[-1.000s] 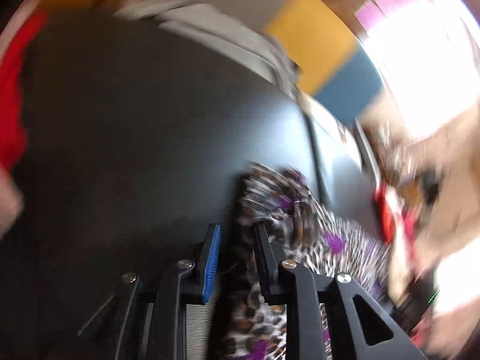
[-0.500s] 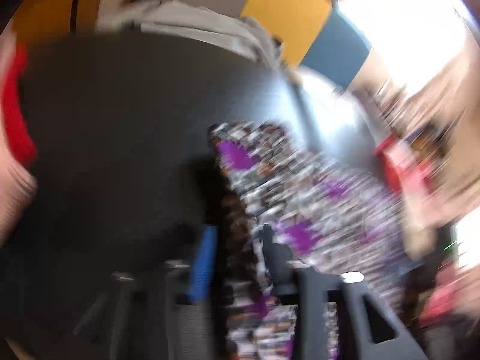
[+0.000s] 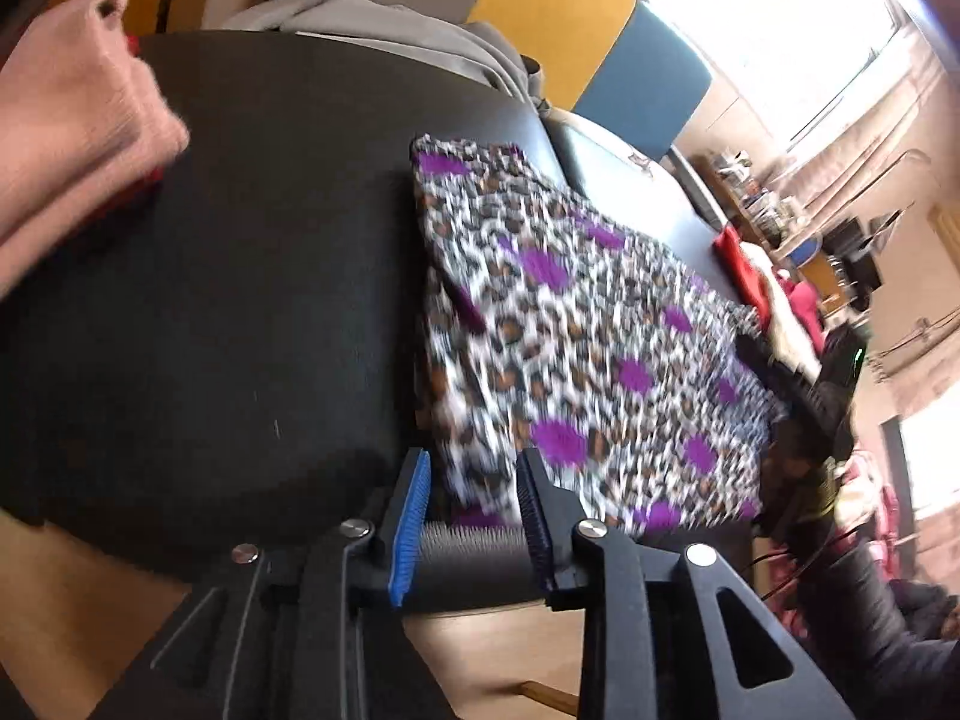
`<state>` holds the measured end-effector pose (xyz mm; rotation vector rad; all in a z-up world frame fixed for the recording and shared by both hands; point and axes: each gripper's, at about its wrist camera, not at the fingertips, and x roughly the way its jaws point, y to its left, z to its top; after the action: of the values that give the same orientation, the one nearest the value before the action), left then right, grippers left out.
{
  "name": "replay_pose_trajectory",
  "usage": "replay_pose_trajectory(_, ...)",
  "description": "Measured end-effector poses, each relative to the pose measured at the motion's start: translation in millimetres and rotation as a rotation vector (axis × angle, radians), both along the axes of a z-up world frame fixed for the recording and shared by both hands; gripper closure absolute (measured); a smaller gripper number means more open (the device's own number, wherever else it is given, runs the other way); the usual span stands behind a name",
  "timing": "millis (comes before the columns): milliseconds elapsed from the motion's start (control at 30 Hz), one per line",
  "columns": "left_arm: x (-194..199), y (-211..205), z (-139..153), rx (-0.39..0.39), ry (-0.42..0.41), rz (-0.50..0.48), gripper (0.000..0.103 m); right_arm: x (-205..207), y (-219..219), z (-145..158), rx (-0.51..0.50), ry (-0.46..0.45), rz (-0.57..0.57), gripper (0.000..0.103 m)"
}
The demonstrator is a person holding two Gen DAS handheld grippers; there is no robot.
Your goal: Fold clothes
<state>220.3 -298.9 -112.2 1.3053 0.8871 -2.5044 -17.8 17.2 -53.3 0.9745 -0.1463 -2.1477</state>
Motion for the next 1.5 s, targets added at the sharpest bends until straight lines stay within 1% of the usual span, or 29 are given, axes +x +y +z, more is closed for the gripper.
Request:
replay_pose_trajectory(67, -5.3, 6.1, -3.2, -0.01, 0.004, 0.024, 0.068, 0.0, 0.6, 0.3, -0.004, -0.001, 0.001, 0.0)
replay_pose_trajectory(133, -16.4, 9.5, -3.9, -0.045, -0.024, 0.032, 0.068, -0.2, 1.4, 0.6, -0.008, -0.003, 0.002, 0.0)
replay_pose_trajectory(167, -22.0, 11.6, -5.0, -0.091, -0.047, 0.04, 0.069, -0.2, 1.6, 0.7, -0.011, -0.003, 0.003, 0.0)
replay_pose_trajectory(200, -26.2, 14.6, -5.6, -0.158, -0.077, 0.04, 0.084, -0.2, 2.0, 0.7, -0.013, -0.003, 0.003, 0.0)
replay_pose_trajectory(233, -26.8, 16.3, -4.9, -0.197, -0.091, 0.033, 0.093, 0.0, 2.1, 0.7, -0.014, -0.003, 0.002, 0.0)
replay_pose_trajectory(267, -24.6, 16.1, -3.5, -0.198, -0.088, 0.029, 0.096, 0.2, 2.2, 0.9, -0.015, -0.004, 0.002, 0.0)
replay_pose_trajectory(400, -3.1, -2.3, -9.3, -0.111, -0.09, 0.071, 0.097, -0.7, 3.4, 1.2, -0.022, -0.005, 0.003, 0.0)
replay_pose_trajectory(467, 6.9, -11.5, -11.8, -0.018, -0.043, 0.085, 0.092, -1.5, 3.7, 1.1, -0.029, -0.008, 0.006, 0.0)
replay_pose_trajectory(533, 12.8, -23.4, -14.6, 0.11, 0.02, 0.12, 0.081, -1.7, 3.7, 1.3, -0.032, -0.008, 0.008, 0.0)
replay_pose_trajectory(567, 12.5, -30.1, -13.5, 0.139, 0.041, 0.141, 0.079, -1.7, 3.3, 1.6, -0.029, -0.009, 0.007, 0.0)
replay_pose_trajectory(600, 12.0, -37.2, -10.6, 0.155, 0.063, 0.163, 0.075, -1.7, 2.9, 1.7, -0.027, -0.008, 0.007, 0.0)
replay_pose_trajectory(633, 8.2, -40.6, -8.0, 0.148, 0.076, 0.173, 0.07, -1.4, 2.5, 1.8, -0.025, -0.007, 0.007, 0.0)
replay_pose_trajectory(667, 0.9, -42.8, -4.1, 0.124, 0.083, 0.164, 0.069, -1.2, 2.2, 1.9, -0.024, -0.007, 0.007, 0.0)
replay_pose_trajectory(733, -16.2, -47.7, 4.2, 0.084, 0.097, 0.126, 0.063, 0.9, 1.5, 2.2, -0.024, -0.006, 0.008, 0.0)
replay_pose_trajectory(767, -26.5, -52.1, 4.8, 0.082, 0.103, 0.106, 0.062, 1.2, 1.2, 2.3, -0.024, -0.006, 0.008, 0.0)
replay_pose_trajectory(833, -48.9, -63.1, 3.8, 0.084, 0.107, 0.07, 0.055, 1.3, 0.9, 2.3, -0.023, -0.006, 0.006, 0.0)
replay_pose_trajectory(933, -81.7, -81.6, -2.4, 0.1, 0.083, 0.035, 0.053, 1.1, 2.0, 2.1, -0.029, -0.008, 0.007, 0.0)
replay_pose_trajectory(1000, -97.6, -90.4, -5.7, 0.11, 0.086, 0.018, 0.053, 0.8, 2.9, 2.0, -0.034, -0.01, 0.007, 0.0)
replay_pose_trajectory(1067, -108.8, -96.6, -10.2, 0.133, 0.103, -0.015, 0.053, 0.6, 3.8, 1.9, -0.039, -0.011, 0.008, 0.0)
replay_pose_trajectory(1133, -114.9, -96.7, -19.1, 0.134, 0.085, -0.056, 0.053, 0.4, 4.7, 1.7, -0.044, -0.013, 0.009, 0.0)
replay_pose_trajectory(1200, -118.3, -94.2, -22.8, 0.144, 0.133, -0.071, 0.052, 0.1, 5.7, 1.6, -0.049, -0.015, 0.01, 0.0)
replay_pose_trajectory(1233, -124.1, -91.6, -26.4, 0.178, 0.147, -0.086, 0.052, 0.2, 5.8, 1.6, -0.05, -0.014, 0.01, 0.0)
replay_pose_trajectory(1300, -137.8, -85.1, -34.1, 0.274, 0.153, -0.127, 0.051, 0.0, 6.0, 1.6, -0.052, -0.015, 0.011, 0.0)
replay_pose_trajectory(1333, -143.8, -80.9, -35.2, 0.3, 0.147, -0.148, 0.051, -0.2, 6.4, 1.6, -0.053, -0.016, 0.012, 0.0)
replay_pose_trajectory(1367, -149.6, -76.2, -34.5, 0.294, 0.136, -0.165, 0.053, -0.4, 6.9, 1.7, -0.052, -0.016, 0.012, 0.0)
replay_pose_trajectory(1400, -155.3, -71.3, -33.0, 0.274, 0.124, -0.181, 0.059, -0.5, 7.4, 1.9, -0.049, -0.015, 0.013, 0.0)
replay_pose_trajectory(1433, -160.5, -68.0, -32.3, 0.254, 0.107, -0.19, 0.09, -0.4, 7.2, 2.0, -0.045, -0.015, 0.013, 0.0)
replay_pose_trajectory(1467, -163.1, -66.3, -33.1, 0.238, 0.08, -0.194, 0.09, -0.3, 6.6, 2.3, -0.04, -0.016, 0.012, 0.0)
replay_pose_trajectory(1500, -163.3, -67.9, -31.9, 0.221, 0.072, -0.179, 0.091, -0.2, 5.7, 3.2, -0.032, -0.022, 0.014, 0.0)
